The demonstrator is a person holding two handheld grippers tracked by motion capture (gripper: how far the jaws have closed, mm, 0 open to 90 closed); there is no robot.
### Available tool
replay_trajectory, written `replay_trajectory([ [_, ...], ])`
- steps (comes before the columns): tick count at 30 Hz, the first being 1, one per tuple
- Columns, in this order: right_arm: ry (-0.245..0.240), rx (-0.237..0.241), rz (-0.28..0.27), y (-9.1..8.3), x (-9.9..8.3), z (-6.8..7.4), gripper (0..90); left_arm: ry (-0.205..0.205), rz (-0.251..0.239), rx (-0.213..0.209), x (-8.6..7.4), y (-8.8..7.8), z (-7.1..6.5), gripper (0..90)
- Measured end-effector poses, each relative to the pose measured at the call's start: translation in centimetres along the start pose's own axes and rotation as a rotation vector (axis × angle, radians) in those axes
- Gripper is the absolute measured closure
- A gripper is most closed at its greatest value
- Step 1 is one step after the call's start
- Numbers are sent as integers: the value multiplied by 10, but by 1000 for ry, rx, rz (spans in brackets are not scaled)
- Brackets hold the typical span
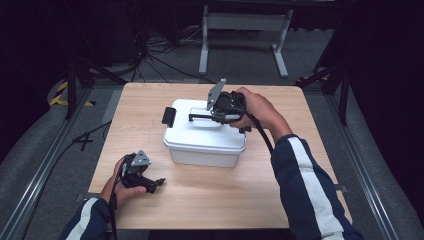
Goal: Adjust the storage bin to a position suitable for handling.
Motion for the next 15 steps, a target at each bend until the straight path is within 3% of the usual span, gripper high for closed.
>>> replay_trajectory([
  [6,-8,-32,-5,-8,4,-1,851,-2,-3,2,0,0,0,2],
  [10,-20,-39,-54,-16,5,-3,852,1,-1,2,0,0,0,2],
  [15,-28,-44,-65,-24,3,-3,851,2,0,2,0,0,0,2],
])
Point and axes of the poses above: each handheld gripper's, and its own axes: y roughly forward along the jaws, x roughly out of its top, z roughly to its left, the point moved 4 cm from there along y, roughly forward along the jaws, and after that the axes turned 8 degrees about -x, right-handed, at the moved point
